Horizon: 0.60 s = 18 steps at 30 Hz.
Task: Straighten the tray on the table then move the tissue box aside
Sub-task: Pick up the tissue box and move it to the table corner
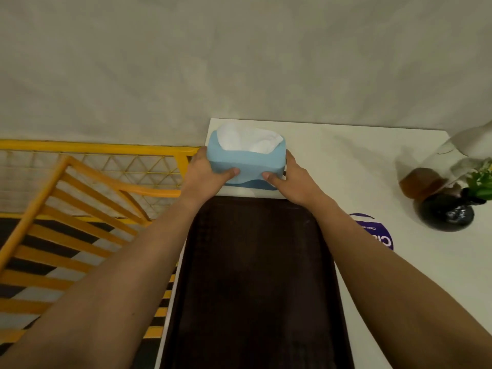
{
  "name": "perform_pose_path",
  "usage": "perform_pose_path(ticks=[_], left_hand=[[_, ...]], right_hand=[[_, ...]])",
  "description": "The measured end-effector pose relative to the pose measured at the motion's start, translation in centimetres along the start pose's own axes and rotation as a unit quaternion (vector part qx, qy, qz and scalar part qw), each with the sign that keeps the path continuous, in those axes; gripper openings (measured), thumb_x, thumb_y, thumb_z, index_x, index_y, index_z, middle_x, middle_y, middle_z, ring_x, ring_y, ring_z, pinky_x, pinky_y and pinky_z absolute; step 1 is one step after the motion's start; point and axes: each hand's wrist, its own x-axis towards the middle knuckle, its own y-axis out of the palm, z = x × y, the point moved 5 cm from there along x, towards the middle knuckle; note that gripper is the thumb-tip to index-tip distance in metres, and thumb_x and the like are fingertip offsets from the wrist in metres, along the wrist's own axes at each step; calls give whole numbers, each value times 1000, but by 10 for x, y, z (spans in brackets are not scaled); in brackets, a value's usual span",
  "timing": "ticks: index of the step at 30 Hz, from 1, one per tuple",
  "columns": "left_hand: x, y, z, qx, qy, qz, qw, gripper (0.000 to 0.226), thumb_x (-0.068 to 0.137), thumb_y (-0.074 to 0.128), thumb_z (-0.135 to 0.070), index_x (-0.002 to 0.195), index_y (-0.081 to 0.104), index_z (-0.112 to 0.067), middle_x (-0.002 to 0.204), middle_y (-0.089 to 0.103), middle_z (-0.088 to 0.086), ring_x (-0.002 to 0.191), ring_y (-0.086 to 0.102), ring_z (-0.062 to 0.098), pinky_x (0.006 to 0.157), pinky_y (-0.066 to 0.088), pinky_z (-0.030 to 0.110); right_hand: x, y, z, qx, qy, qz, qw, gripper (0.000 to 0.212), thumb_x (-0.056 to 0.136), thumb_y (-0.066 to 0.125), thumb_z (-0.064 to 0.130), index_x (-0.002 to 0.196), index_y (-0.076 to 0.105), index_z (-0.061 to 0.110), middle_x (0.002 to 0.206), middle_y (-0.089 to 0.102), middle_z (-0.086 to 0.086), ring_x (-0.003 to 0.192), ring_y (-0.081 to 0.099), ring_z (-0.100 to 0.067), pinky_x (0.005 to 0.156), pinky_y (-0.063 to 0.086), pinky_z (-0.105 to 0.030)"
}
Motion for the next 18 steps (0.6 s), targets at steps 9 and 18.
perform_pose_path(ticks=[9, 18], left_hand=[[7, -23, 28, -24, -34, 73, 997, 103, 71, 89, -45, 152, 34, -15, 148, 51, 6, 135, 48, 26, 107, 46, 46], [9, -10, 34, -64, -4, 61, 996, 90, 73, 88, -42, 148, 40, -26, 121, 51, -16, 110, 51, 7, 63, 37, 2]], right_hand=[[-7, 16, 9, 11, 14, -81, 997, 94, 83, 67, 69, 156, 18, 39, 143, 43, 23, 121, 50, -8, 88, 42, -5], [-3, 18, 4, -13, 17, -52, 998, 71, 97, 60, 51, 155, 23, 34, 138, 51, 14, 120, 55, -12, 88, 42, -17]])
